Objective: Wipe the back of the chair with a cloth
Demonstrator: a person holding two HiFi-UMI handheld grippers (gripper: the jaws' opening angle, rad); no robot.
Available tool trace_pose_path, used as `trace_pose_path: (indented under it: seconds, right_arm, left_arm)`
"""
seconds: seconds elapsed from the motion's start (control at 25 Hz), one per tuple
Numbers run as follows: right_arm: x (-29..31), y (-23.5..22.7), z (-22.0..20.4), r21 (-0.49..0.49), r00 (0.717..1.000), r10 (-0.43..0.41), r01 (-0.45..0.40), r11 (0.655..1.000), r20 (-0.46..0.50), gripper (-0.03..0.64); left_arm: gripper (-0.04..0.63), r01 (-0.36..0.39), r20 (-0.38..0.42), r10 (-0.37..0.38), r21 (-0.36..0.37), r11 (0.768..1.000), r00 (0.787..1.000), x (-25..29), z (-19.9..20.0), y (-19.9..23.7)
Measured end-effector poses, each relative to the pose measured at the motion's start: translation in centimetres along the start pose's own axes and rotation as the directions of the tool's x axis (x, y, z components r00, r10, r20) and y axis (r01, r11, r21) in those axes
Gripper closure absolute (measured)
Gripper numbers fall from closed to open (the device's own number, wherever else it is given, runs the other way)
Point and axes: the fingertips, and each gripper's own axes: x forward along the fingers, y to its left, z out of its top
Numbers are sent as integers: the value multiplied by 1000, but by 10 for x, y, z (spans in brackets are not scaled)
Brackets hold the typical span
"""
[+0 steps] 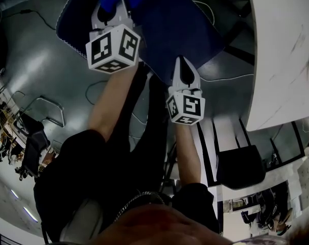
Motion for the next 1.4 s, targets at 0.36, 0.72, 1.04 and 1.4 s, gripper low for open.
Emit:
trace_pose_path:
  seconds: [0.36, 0.72, 1.04, 1.4]
  right_arm:
    - [-4, -12, -5, 2, 1000, -12, 12, 1000, -7, 614]
    - [-3, -23, -11, -25, 1000, -4, 4, 1000, -27, 614]
    - [5, -25, -7, -19, 1000, 2, -2, 1000, -23, 614]
    - [9, -35, -10, -14, 999, -7, 7, 1000, -34, 614]
  left_arm:
    - [541, -17, -77, 18, 18, 1000, 997, 2, -49, 4]
    - [541, -40, -101, 44, 37, 999, 994, 7, -87, 6]
    - [541, -18, -128, 26, 61, 998, 991, 12, -126, 10]
    - [541, -17, -172, 27, 61, 998, 985, 16, -164, 10]
